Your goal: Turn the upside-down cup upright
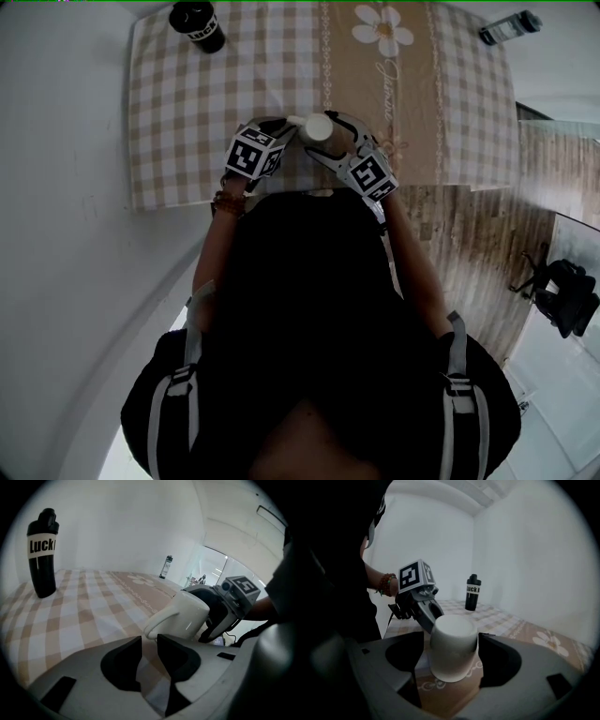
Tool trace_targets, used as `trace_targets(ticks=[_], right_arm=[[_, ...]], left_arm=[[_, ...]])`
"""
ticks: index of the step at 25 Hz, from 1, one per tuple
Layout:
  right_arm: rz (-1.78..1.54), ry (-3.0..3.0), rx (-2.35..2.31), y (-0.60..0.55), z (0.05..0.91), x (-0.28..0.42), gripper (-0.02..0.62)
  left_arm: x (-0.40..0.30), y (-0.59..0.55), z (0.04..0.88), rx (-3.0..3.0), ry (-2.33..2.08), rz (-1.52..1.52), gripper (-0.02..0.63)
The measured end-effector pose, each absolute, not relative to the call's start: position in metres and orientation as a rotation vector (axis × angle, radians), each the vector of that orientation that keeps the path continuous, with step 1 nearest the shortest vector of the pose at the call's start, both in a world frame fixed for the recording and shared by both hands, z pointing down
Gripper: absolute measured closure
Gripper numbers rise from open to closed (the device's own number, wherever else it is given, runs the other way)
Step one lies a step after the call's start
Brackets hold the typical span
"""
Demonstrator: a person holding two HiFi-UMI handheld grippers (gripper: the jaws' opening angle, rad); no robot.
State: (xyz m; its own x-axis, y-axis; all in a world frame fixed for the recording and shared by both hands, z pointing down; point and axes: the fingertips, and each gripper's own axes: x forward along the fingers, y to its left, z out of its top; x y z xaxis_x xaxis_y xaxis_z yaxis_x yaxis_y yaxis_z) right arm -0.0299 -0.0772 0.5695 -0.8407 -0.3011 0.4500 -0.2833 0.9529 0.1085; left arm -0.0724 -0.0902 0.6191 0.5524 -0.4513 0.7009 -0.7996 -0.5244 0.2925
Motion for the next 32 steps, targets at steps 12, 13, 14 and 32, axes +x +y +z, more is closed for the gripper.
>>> trace_targets(ticks=[12,13,14,32], right_arm=[[0.135,-2.784,0.569,-0.067,0.539,-0.018,0.225],[0.148,-2.798,0.584,-0.067,0.535,-0.018,0.225],[0.159,-2.812,0.598,-0.067,0.532,-0.018,0.225],[0.022,-2.997,0.838,-0.063,0.424,-0.016,0.270]], left_arm=[[-0.098,-0.070,0.590,2.301,-1.126,0.676,0.488],[-0.099,-0.070,0.585,2.322,-1.140,0.661,0.488],[-0.099,-0.071,0.580,2.348,-1.155,0.644,0.488],[-0.069,-0.067,0.431,2.741,-1.346,0.003,0.611]])
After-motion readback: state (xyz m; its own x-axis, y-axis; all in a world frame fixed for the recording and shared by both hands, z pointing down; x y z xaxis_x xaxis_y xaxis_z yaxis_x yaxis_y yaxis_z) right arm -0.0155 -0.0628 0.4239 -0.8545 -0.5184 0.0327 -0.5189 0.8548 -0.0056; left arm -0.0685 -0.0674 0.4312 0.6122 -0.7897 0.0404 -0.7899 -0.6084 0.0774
